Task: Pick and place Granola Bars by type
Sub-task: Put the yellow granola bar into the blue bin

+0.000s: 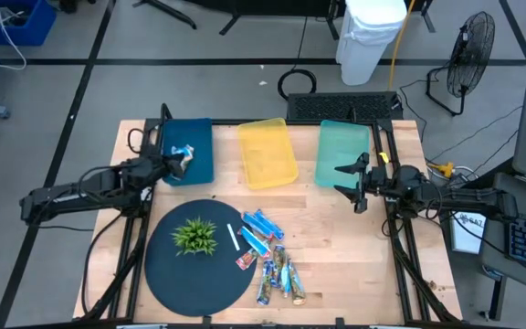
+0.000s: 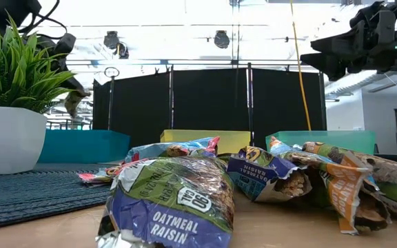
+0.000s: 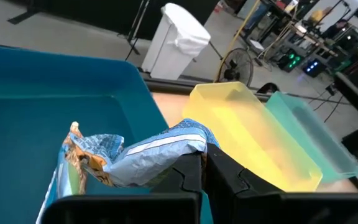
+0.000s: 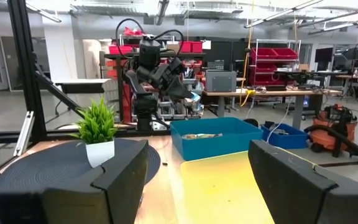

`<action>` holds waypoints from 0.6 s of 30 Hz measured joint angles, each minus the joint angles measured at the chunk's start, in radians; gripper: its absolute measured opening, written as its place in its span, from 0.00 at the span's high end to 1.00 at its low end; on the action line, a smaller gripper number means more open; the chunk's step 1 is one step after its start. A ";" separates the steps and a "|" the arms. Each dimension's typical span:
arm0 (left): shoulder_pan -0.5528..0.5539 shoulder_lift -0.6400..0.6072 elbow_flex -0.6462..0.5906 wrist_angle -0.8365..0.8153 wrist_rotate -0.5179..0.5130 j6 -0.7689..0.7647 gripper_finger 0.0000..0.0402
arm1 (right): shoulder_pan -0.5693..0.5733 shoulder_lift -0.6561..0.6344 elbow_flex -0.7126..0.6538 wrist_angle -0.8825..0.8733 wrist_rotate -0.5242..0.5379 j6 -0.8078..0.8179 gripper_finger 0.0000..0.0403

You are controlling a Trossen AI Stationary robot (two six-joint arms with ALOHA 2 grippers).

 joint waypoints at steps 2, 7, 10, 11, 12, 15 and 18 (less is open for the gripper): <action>0.000 0.018 0.000 -0.001 0.003 -0.003 0.98 | 0.000 0.000 0.000 0.000 0.000 -0.008 0.34; 0.000 0.068 0.000 -0.018 0.008 -0.028 0.97 | 0.000 0.000 -0.001 0.000 0.000 -0.019 0.34; 0.000 0.099 0.000 -0.026 0.010 -0.036 0.98 | 0.000 0.000 -0.001 0.000 0.000 -0.019 0.34; 0.000 0.108 0.000 -0.025 0.010 -0.039 0.98 | 0.000 0.000 -0.001 0.000 0.000 -0.018 0.34; 0.000 0.116 0.000 -0.024 0.010 -0.041 0.98 | 0.000 0.000 -0.001 0.000 0.000 -0.018 0.34; 0.000 0.130 0.000 -0.016 0.010 -0.049 0.95 | 0.000 0.000 -0.001 -0.001 0.000 -0.018 0.34; 0.000 0.131 0.000 -0.016 0.013 -0.049 0.89 | 0.000 0.000 -0.001 -0.008 0.000 -0.018 0.34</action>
